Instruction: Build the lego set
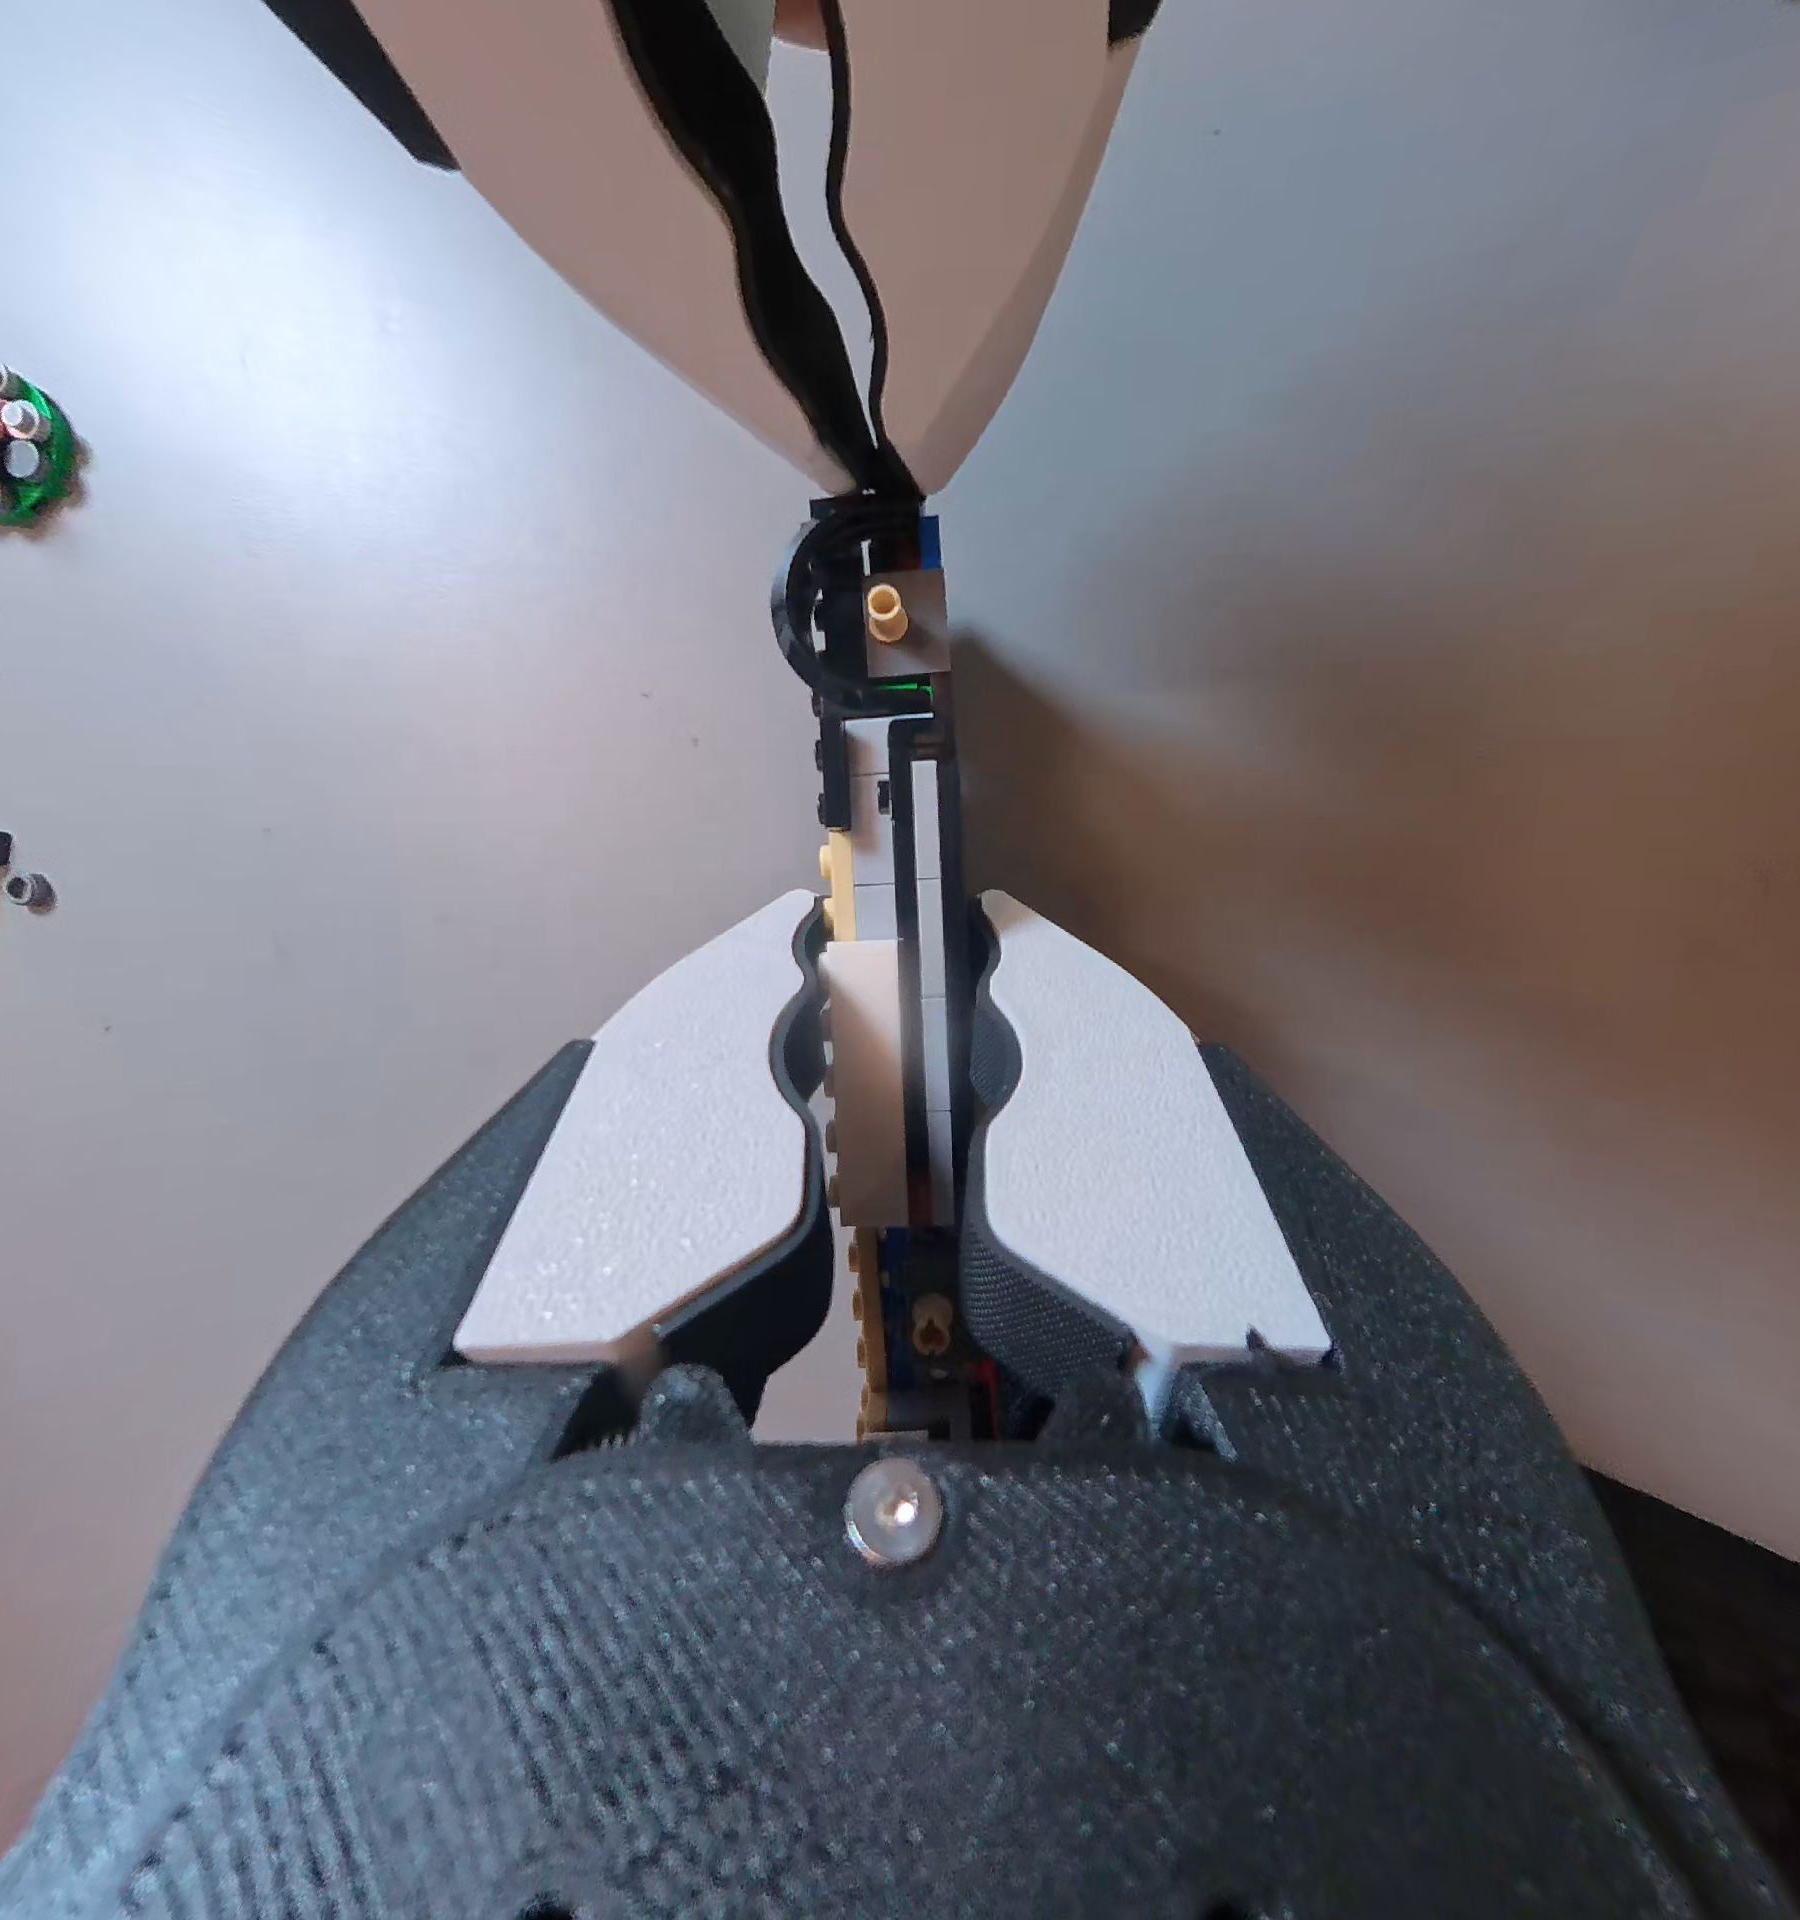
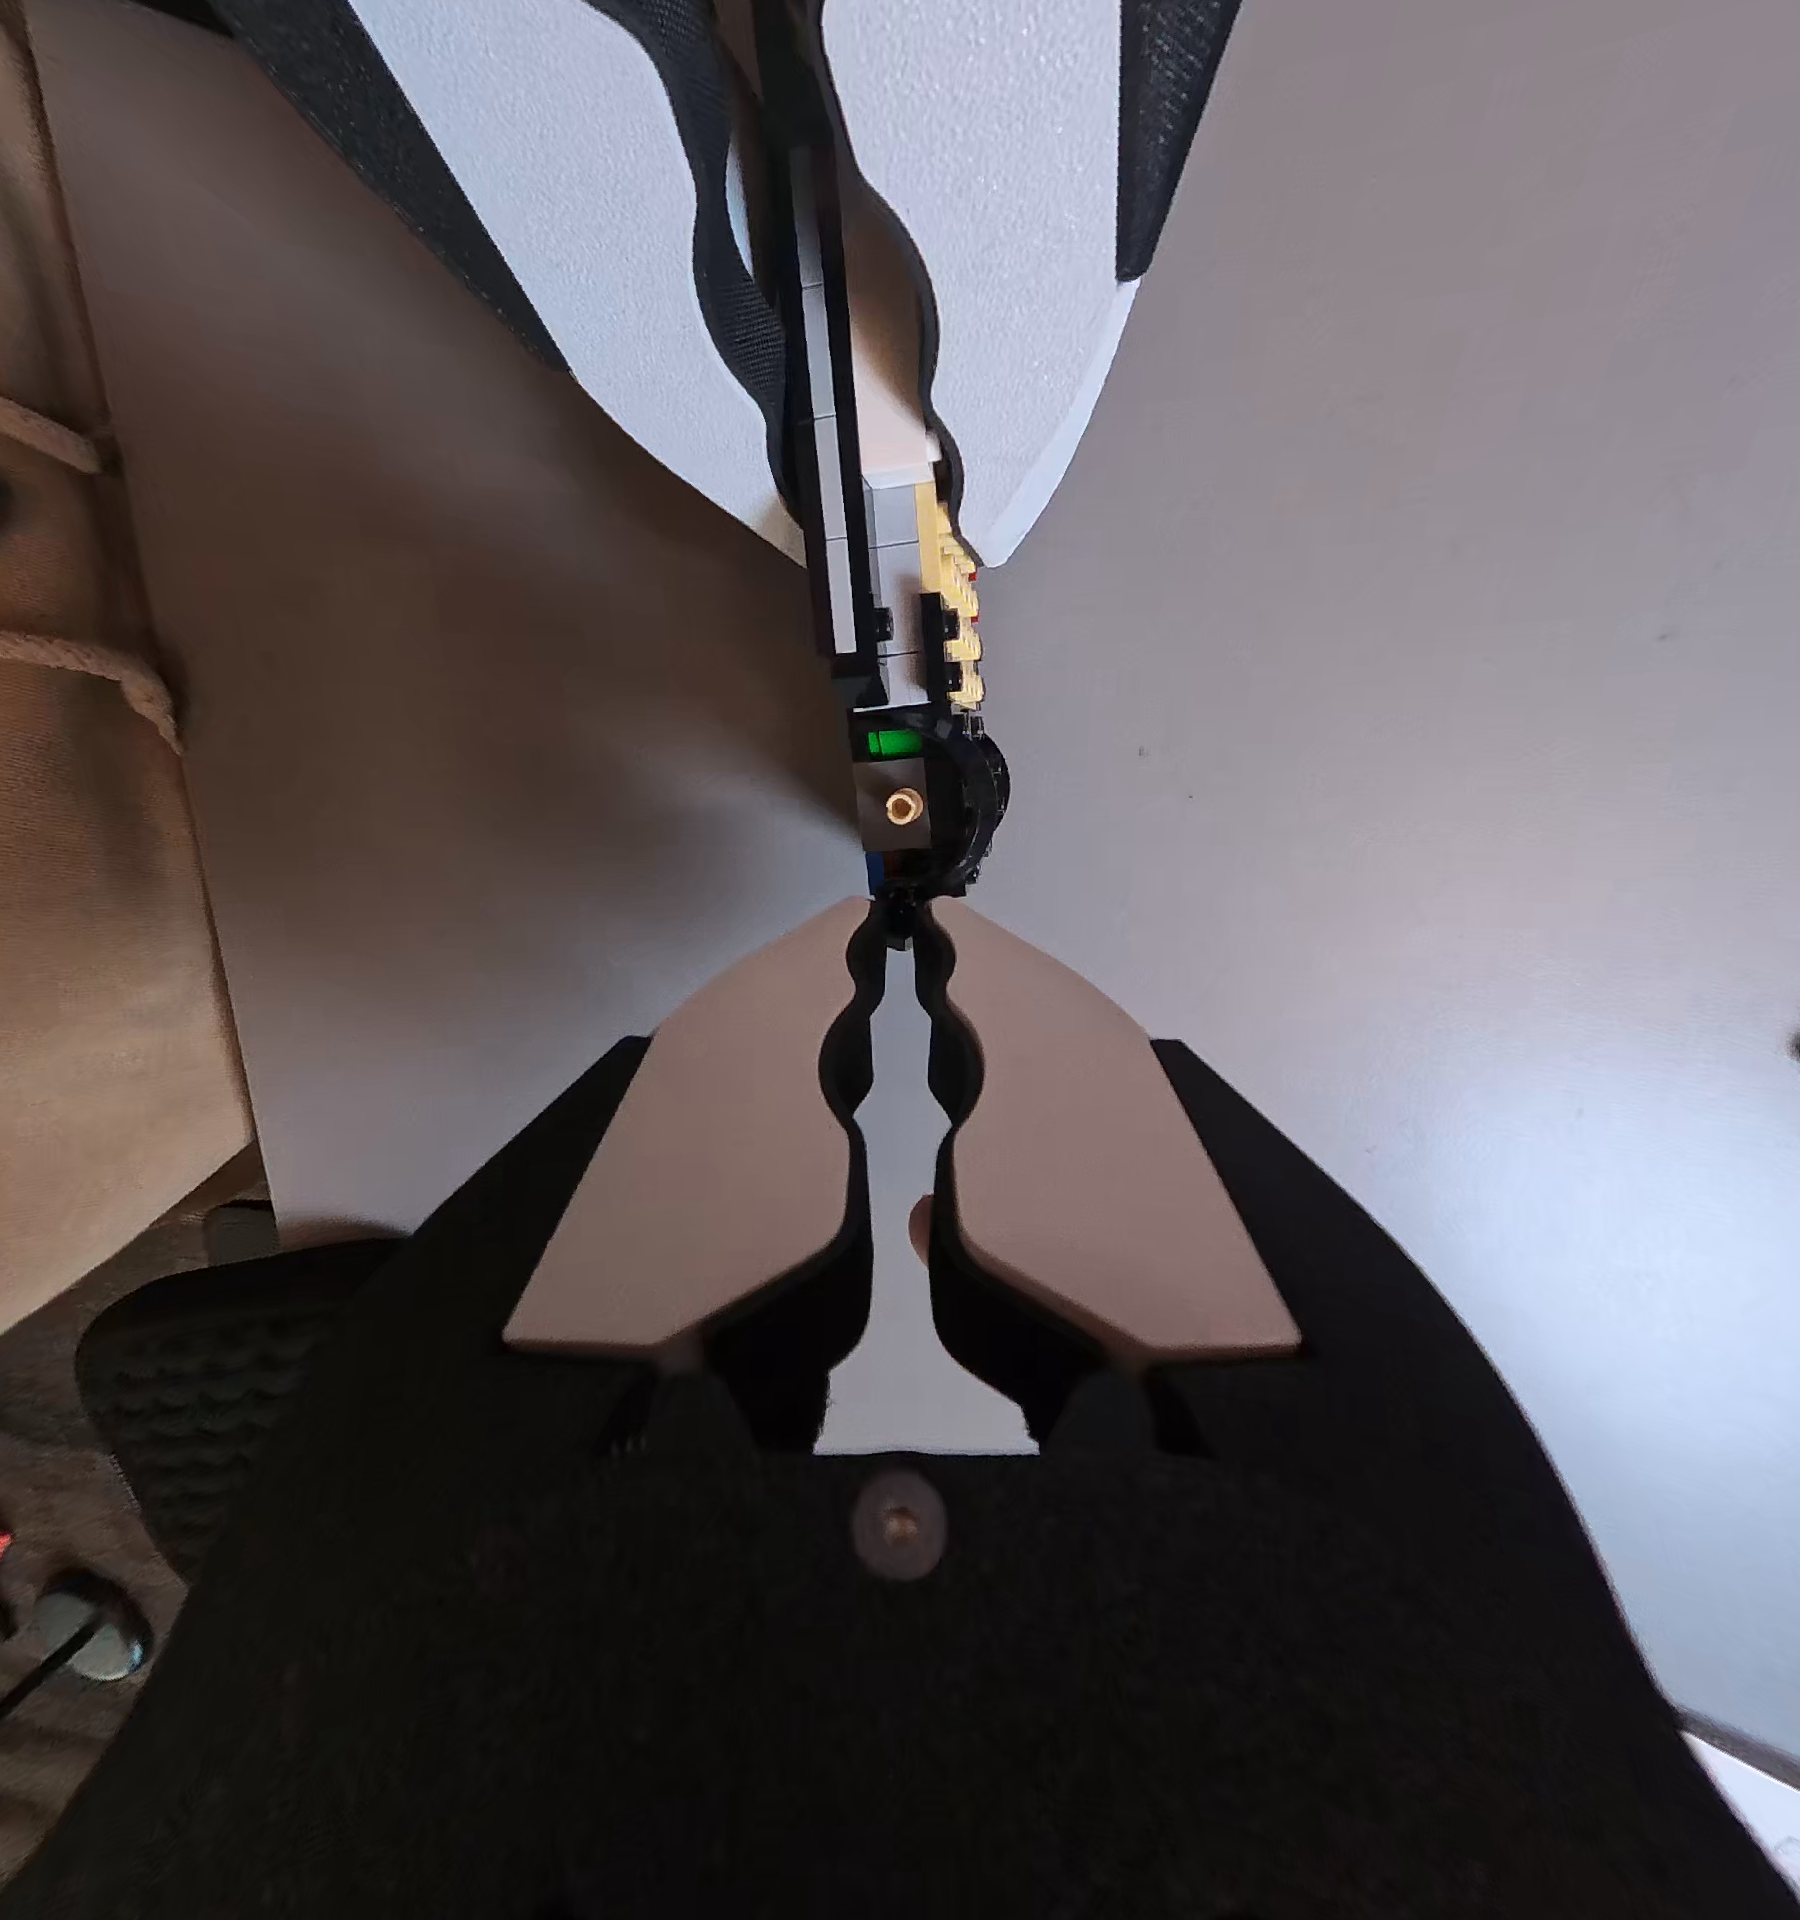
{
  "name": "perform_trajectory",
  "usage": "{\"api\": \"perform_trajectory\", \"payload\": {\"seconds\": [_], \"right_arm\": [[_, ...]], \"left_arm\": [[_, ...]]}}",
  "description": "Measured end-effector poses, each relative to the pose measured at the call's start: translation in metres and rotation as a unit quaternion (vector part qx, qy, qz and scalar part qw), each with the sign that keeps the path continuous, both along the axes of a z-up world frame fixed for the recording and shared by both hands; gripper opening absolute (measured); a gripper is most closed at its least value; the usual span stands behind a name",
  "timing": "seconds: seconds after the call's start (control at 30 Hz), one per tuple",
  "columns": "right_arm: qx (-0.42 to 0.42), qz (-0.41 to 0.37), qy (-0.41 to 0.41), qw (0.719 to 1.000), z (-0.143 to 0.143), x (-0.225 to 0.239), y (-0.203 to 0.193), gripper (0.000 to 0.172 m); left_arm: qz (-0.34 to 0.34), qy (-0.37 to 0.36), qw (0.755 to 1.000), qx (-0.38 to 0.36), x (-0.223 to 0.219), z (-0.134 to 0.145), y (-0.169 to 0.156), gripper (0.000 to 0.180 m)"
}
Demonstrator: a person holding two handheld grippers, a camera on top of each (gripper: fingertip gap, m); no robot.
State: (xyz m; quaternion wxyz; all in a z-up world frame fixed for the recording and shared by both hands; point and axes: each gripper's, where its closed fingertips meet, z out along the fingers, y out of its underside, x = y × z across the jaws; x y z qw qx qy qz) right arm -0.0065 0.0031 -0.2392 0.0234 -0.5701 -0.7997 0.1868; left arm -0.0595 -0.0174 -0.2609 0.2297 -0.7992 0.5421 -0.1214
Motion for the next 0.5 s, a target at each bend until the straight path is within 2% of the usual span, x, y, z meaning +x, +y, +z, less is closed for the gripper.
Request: {"api": "perform_trajectory", "payload": {"seconds": [0.2, 0.37, 0.5], "right_arm": [[0.01, 0.008, 0.019, 1.0, 0.0005, -0.003, 0.0001, 0.006], [-0.007, 0.01, 0.043, 0.999, 0.0009, -0.002, -0.0019, 0.018], [-0.005, 0.008, 0.069, 0.998, 0.0055, -0.0031, -0.0012, 0.018]], "left_arm": [[0.003, -0.003, 1.0, -0.01, -0.0019, 0.0, -0.0012, 0.024], [0.003, -0.002, 1.0, -0.01, -0.0018, -0.0001, -0.0019, 0.024], [0.002, -0.003, 1.0, -0.01, -0.0018, 0.0, -0.0018, 0.024]]}}
